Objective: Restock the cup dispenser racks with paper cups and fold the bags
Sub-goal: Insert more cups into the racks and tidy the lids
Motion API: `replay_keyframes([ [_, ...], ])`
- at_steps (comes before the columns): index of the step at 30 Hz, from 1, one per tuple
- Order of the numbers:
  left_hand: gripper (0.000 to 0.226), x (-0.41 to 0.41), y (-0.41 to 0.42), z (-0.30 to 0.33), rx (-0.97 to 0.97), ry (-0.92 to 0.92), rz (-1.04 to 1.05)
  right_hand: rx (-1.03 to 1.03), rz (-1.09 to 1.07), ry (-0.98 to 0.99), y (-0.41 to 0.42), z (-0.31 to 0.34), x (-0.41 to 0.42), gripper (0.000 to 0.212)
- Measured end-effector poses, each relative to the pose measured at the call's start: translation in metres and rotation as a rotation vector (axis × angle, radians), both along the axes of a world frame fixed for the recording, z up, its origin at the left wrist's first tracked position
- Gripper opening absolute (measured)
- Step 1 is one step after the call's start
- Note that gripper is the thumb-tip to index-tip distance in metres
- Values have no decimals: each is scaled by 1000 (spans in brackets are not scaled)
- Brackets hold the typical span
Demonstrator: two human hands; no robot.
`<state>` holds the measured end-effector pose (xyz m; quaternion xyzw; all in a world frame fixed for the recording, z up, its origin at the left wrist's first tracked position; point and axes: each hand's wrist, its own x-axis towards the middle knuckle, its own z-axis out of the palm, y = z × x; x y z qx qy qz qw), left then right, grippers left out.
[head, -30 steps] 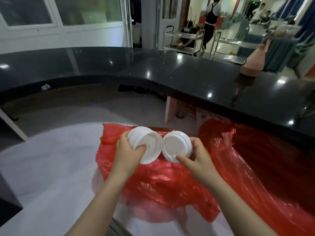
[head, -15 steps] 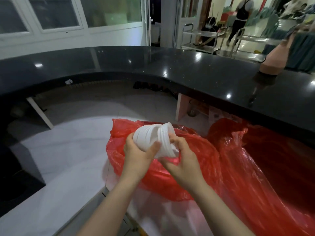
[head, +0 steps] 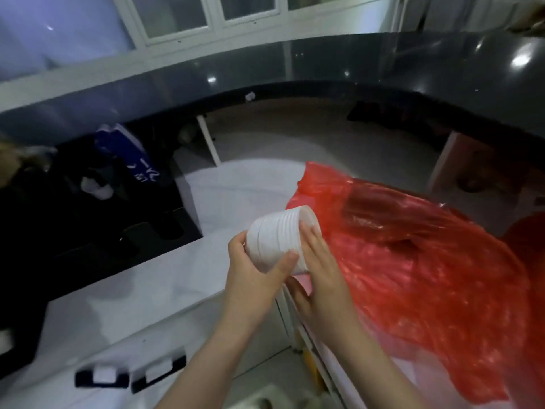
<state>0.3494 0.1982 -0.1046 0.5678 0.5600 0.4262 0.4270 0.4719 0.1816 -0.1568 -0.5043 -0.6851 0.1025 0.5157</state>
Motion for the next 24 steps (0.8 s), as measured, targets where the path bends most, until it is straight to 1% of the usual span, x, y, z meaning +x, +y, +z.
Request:
replay_keyframes([
  [3, 82, -34, -15, 10, 32, -12, 1, -68, 109, 112, -5, 9, -25, 69],
  [4, 77, -46, -20, 14, 34, -22, -9, -105, 133, 155, -7, 15, -31, 67],
  [7, 50, -87, -39, 23, 68, -58, -9, -148, 191, 231, -13, 36, -57, 68],
  [10, 35, -134, -62, 37, 126, -97, 43, -174, 233, 267, -24, 57, -97, 66],
  [14, 44, -204, -107, 52, 193, -82, 101, -199, 291, 289, -57, 78, -172, 62],
  [18, 48, -289, -167, 60, 304, -5, 135, -204, 398, 481, -104, 90, -258, 58],
  [21, 55, -356, -210, 68, 375, 105, 197, -258, 541, 611, -136, 97, -327, 55],
  [24, 60, -417, -247, 73, 418, 166, 281, -308, 670, 636, -162, 102, -394, 53],
])
